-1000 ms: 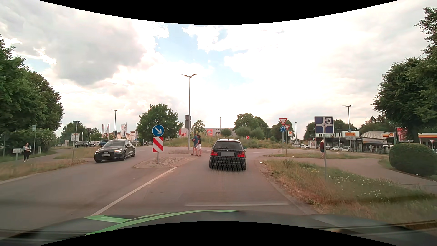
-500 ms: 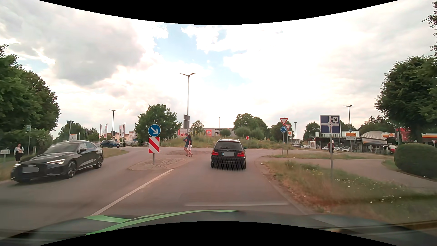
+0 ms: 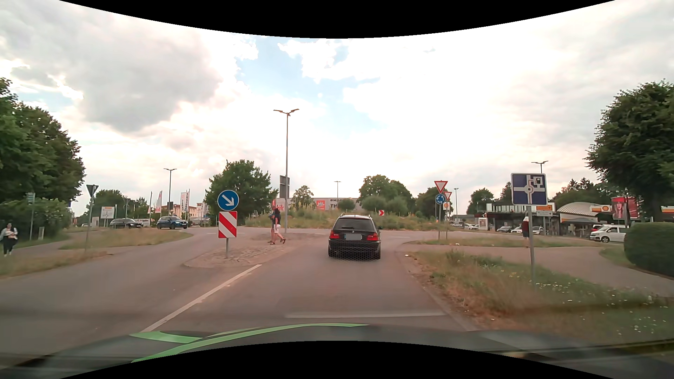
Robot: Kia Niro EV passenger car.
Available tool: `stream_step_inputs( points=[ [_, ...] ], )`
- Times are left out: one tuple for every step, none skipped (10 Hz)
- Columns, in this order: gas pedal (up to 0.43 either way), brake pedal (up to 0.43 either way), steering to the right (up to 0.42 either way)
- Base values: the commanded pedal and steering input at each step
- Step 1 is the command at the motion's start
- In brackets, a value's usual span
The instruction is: Follow the waypoints while adhering to traffic rules and regulations
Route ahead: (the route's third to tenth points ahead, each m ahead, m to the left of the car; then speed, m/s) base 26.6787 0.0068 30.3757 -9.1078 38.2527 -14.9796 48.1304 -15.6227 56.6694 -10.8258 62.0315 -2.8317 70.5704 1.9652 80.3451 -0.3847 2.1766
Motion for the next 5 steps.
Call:
stream_step_inputs(
  points=[
    [0.24, 0.0, 0.018],
    [0.26, 0.0, 0.016],
    [0.26, 0.0, 0.015],
    [0.26, 0.0, 0.015],
    [0.26, 0.0, 0.014]
  ],
)
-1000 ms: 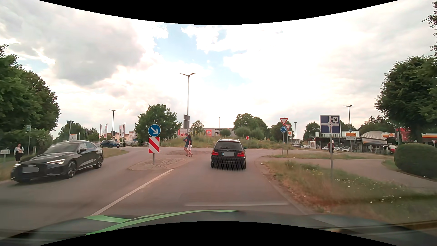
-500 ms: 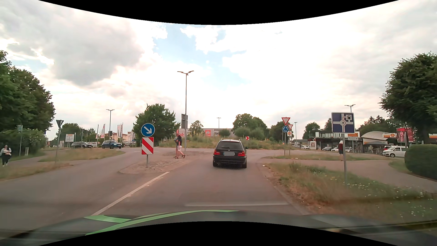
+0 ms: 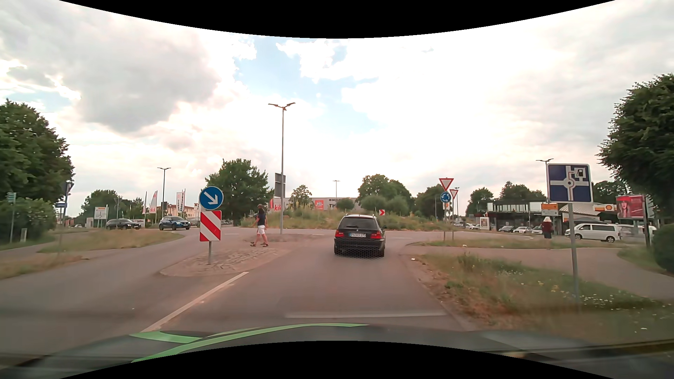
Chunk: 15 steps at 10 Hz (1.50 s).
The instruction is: Follow the waypoints while adhering to traffic rules and regulations
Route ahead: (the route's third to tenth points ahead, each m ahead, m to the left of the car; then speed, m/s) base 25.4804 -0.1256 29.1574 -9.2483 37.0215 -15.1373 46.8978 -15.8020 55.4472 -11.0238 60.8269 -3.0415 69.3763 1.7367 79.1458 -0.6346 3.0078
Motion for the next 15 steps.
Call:
stream_step_inputs(
  points=[
    [0.26, 0.0, 0.013],
    [0.26, 0.0, 0.013],
    [0.26, 0.0, 0.013],
    [0.26, 0.0, 0.012],
    [0.26, 0.0, 0.013],
    [0.26, 0.0, 0.013],
    [0.26, 0.0, 0.013],
    [0.26, 0.0, 0.013],
    [0.248, 0.0, 0.013],
    [0.22, 0.0, 0.014],
    [0.189, 0.0, 0.016],
    [0.177, 0.0, 0.019],
    [0.15, 0.0, 0.024],
    [0.138, 0.0, 0.03],
    [0.098, 0.0, 0.037]
  ],
)
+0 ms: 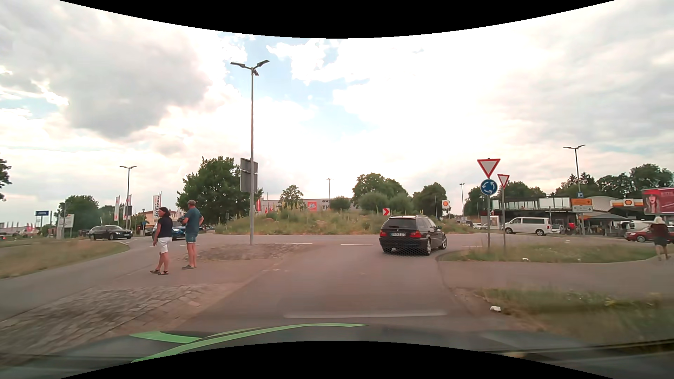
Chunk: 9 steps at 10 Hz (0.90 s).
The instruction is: Follow the waypoints while adhering to traffic rules and regulations
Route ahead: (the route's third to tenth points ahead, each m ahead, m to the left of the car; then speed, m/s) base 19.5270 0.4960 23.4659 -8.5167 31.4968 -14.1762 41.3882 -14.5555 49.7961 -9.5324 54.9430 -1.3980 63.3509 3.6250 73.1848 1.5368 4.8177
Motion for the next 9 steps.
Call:
stream_step_inputs(
  points=[
    [0.067, 0.0, 0.046],
    [0.059, 0.0, 0.053],
    [0.039, 0.0, 0.06],
    [0.028, 0.0, 0.062],
    [0.008, 0.0, 0.054],
    [0.0, 0.0, 0.043],
    [0.0, 0.0, 0.042],
    [0.0, 0.0, 0.04],
    [0.0, 0.0, 0.04]
  ],
)
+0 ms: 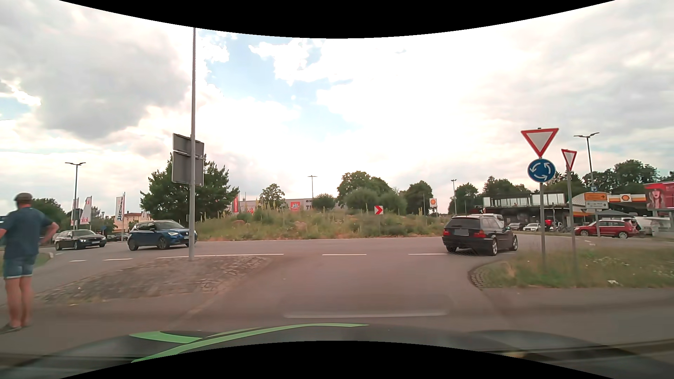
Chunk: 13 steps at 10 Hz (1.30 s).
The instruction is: Follow the waypoints while adhering to traffic rules and regulations
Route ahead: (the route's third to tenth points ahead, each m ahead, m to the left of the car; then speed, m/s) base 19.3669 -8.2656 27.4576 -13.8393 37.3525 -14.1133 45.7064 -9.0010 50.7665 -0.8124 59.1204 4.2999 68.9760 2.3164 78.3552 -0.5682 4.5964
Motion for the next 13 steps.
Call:
stream_step_inputs(
  points=[
    [0.0, 0.0, 0.046],
    [0.0, 0.006, 0.054],
    [0.0, 0.061, 0.061],
    [0.0, 0.098, 0.073],
    [0.0, 0.134, 0.082],
    [0.0, 0.152, 0.092],
    [0.0, 0.165, 0.1],
    [0.0, 0.177, 0.107],
    [0.0, 0.183, 0.11],
    [0.0, 0.195, 0.116],
    [0.0, 0.207, 0.124],
    [0.0, 0.22, 0.13],
    [0.0, 0.232, 0.132]
  ],
)
